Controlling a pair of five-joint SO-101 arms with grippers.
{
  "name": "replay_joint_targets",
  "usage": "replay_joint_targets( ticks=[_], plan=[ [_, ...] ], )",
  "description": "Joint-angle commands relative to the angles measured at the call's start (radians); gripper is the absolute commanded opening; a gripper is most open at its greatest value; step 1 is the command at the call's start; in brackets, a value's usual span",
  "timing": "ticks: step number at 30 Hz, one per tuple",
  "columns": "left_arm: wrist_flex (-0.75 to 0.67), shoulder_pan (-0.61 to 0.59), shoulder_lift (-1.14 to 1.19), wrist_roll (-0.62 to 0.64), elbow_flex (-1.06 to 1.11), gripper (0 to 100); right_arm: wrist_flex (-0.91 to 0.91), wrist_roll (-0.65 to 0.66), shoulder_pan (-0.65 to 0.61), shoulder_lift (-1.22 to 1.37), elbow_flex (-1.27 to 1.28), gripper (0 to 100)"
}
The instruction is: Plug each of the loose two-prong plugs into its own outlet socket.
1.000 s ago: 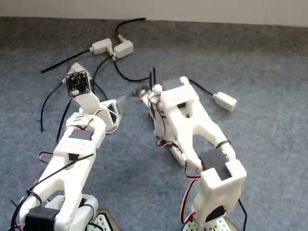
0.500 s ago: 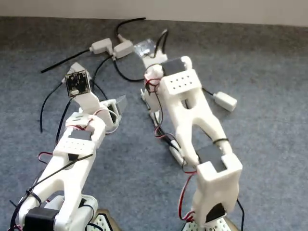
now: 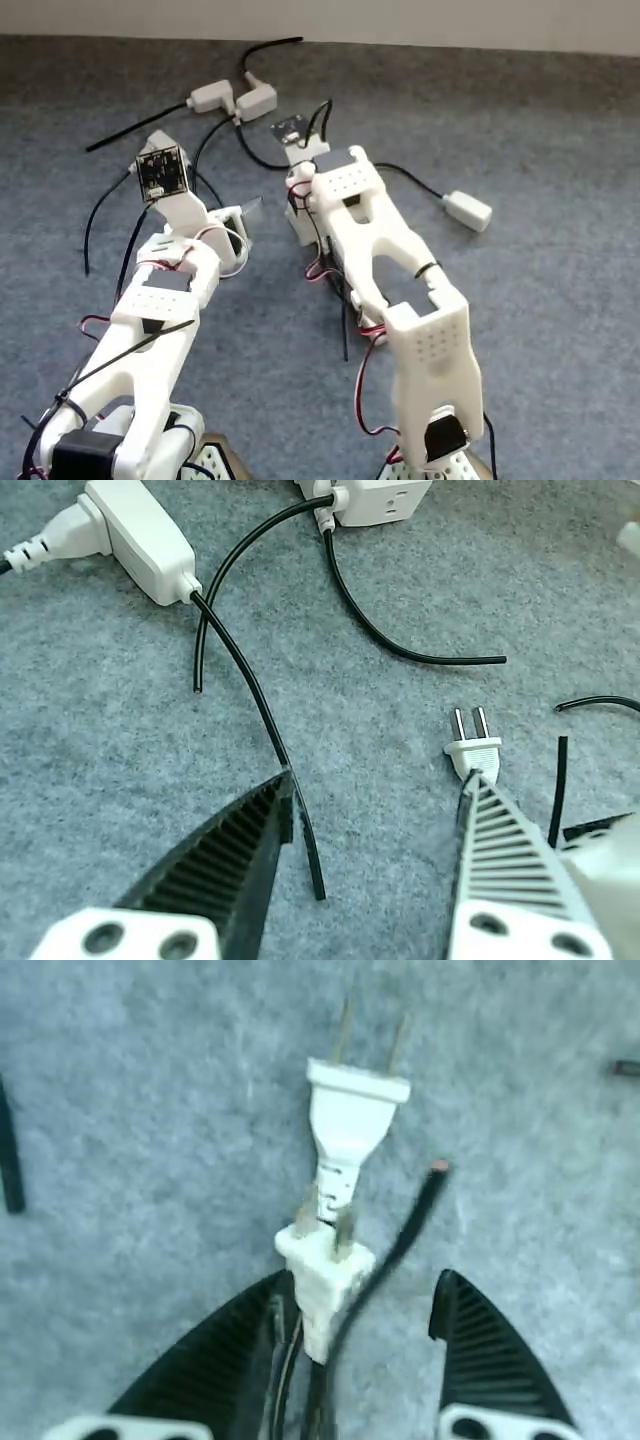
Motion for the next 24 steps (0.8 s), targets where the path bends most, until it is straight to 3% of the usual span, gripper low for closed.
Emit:
replay_joint_targets(
  ticks=[1,4,10,19,24],
  plan=[
    [-0.020,-0.005,-0.028,0.000,-0.005,27,-0.028,-0.044,0.002,0.025,-0.001,21.3],
    [-0.020,-0.005,-0.028,0.000,-0.005,27,-0.025,-0.043,0.004,0.048,-0.001,20.1],
    [-0.020,-0.005,-0.028,0.000,-0.005,27,0.042,-0.043,0.045,0.013,-0.099,5.0],
    [-0.020,-0.005,-0.028,0.000,-0.005,27,0.325,-0.041,0.085,-0.007,-0.453,7.1],
    [-0.020,-0.005,-0.028,0.000,-0.005,27,0.394,0.028,0.122,-0.005,-0.519,7.4]
  ],
)
